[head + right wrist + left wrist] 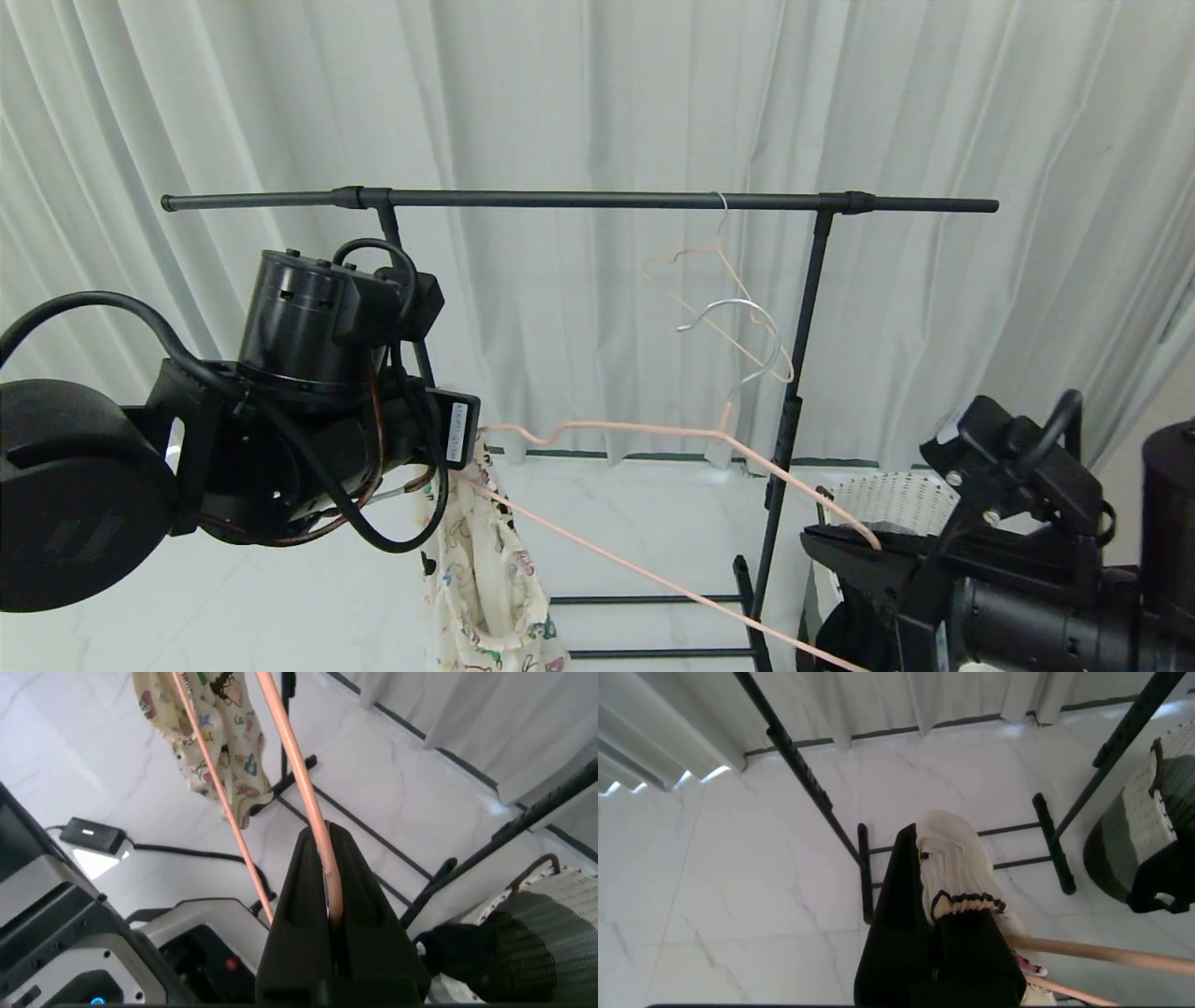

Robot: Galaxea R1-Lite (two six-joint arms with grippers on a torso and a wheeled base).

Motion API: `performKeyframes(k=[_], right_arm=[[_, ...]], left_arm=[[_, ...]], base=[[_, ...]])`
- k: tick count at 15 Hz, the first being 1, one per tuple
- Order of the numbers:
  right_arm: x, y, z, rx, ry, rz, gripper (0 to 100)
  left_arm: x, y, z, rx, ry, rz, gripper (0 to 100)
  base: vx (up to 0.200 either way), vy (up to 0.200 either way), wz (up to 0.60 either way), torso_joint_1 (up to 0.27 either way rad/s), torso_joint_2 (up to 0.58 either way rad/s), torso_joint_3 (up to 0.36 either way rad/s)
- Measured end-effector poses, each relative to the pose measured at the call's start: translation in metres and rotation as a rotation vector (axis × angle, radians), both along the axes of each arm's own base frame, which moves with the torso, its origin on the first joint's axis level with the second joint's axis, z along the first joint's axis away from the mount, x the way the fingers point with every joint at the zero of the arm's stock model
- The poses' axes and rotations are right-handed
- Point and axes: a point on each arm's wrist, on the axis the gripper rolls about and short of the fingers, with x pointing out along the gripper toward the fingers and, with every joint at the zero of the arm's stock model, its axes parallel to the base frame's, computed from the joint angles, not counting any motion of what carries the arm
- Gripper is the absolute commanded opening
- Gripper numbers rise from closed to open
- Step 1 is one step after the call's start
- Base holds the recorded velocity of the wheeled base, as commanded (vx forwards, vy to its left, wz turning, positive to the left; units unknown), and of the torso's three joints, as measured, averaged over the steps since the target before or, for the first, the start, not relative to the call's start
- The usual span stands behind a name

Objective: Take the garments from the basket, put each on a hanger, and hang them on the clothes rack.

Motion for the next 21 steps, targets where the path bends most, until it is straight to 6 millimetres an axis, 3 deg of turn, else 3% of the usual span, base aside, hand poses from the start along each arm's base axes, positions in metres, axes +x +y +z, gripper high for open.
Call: performKeyframes(k=[11,21], right_arm=[[0.038,0.056,0.001,0.068,-0.053,-0.17,0],[0.042,0.062,0.007,0.126,-0.092,-0.241,0]], left_arm=[[0.002,-0.004,0.014,-0.026,-0.085,0.157,0],[0.011,-0.004,0.034,-0.097,-0.154,0.227,0]], base=[[0.0,0.0,0.0,0.0,0.0,0.0],[0.0,0.0,0.0,0.0,0.0,0.0]])
